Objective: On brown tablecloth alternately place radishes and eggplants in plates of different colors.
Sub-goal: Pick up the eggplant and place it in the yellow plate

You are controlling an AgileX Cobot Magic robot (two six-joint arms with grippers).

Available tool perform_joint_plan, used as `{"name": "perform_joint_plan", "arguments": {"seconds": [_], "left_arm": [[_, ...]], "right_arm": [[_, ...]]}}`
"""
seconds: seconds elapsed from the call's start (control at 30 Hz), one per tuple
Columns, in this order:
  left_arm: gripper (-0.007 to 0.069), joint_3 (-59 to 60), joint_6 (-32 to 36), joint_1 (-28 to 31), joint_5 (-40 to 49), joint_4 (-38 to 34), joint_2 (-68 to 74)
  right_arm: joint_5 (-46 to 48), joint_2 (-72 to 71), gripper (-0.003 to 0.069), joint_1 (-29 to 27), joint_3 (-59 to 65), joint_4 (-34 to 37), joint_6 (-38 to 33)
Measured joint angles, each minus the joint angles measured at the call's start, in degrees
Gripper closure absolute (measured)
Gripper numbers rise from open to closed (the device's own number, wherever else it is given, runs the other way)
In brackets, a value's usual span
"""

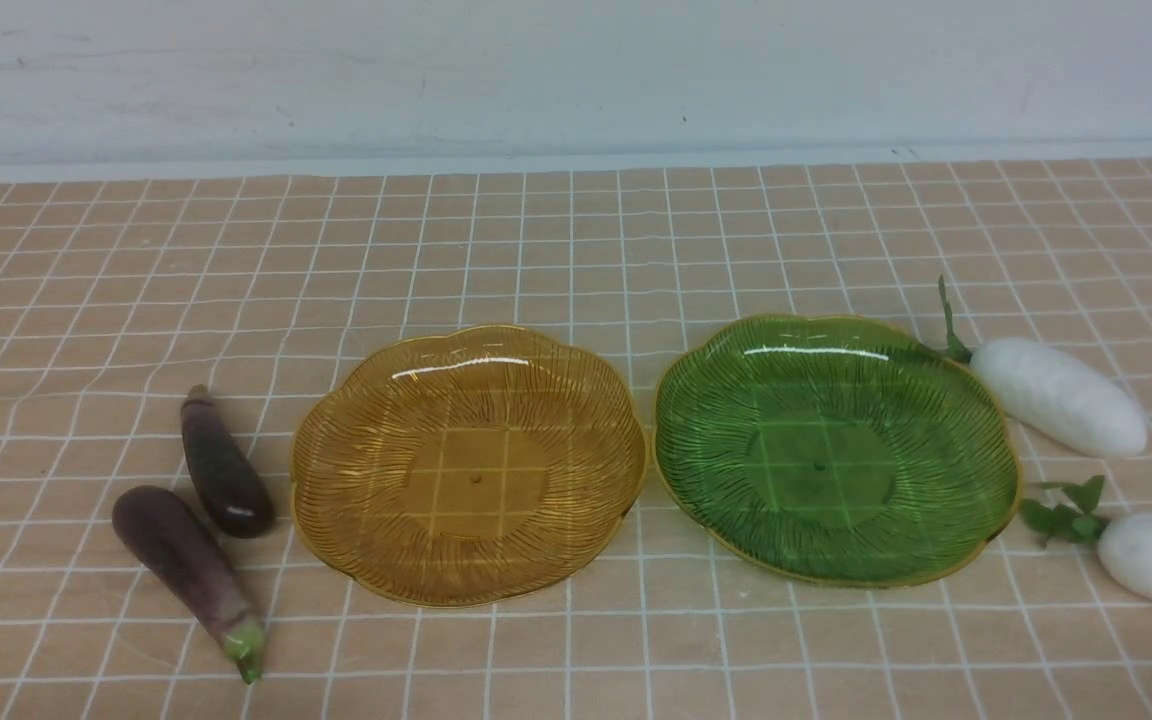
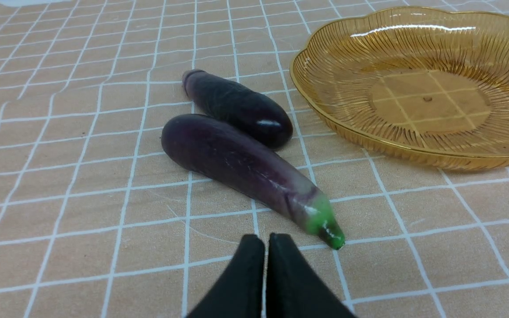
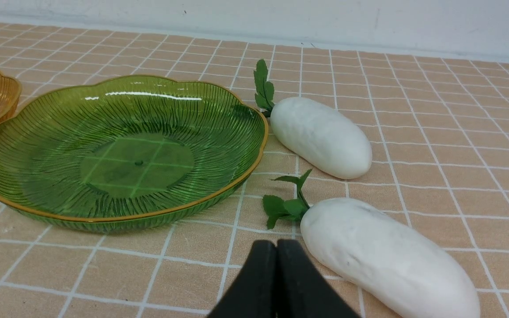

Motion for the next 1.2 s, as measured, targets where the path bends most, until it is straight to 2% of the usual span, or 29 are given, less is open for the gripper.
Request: {"name": "perform_joint_plan", "arguments": {"seconds": [0.67, 0.77, 0.8, 0.83, 0.87, 0.93, 1.03, 1.17, 1.2], "left_arm": [[0.0627, 0.00, -0.42, 0.00, 0.00, 0.33, 0.00], [0.0627, 0.00, -5.93, 0.00, -0.02, -6.66, 0.00], [0.0627, 0.01, -11.60, 0.00, -0.02, -14.54, 0.00], [0.0627, 0.01, -14.72, 0.00, -0.02, -19.14, 0.00], [0.0627, 0.01, -15.52, 0.00, -0.02, -20.29, 0.00], [0.0627, 0.01, -23.53, 0.00, -0.02, -34.56, 0.00], [0.0627, 0.01, -27.07, 0.00, -0.44, -43.80, 0.00], [0.0627, 0.01, -26.81, 0.00, -3.11, -47.29, 0.00], [0.0627, -0.45, -26.00, 0.00, -3.80, -48.03, 0.00]], "right_arm": [[0.00, 0.00, 0.0677, 0.00, 0.00, 0.00, 0.07], [-0.28, 0.00, 0.0677, 0.00, 0.00, 3.63, 2.63], [-1.04, 0.00, 0.0677, 0.00, 0.00, 11.68, 7.87], [-1.50, 0.00, 0.0677, 0.00, 0.00, 15.77, 10.39], [-1.64, 0.00, 0.0677, 0.00, 0.00, 16.76, 11.00], [-3.03, 0.00, 0.0677, 0.00, 0.00, 27.11, 16.59], [-3.68, 0.00, 0.0677, 0.00, 0.00, 36.48, 19.33], [-4.95, 0.00, 0.0677, 0.00, 0.00, 38.76, 17.75], [-5.62, 0.00, 0.0677, 0.00, -0.32, 39.03, 15.16]]}}
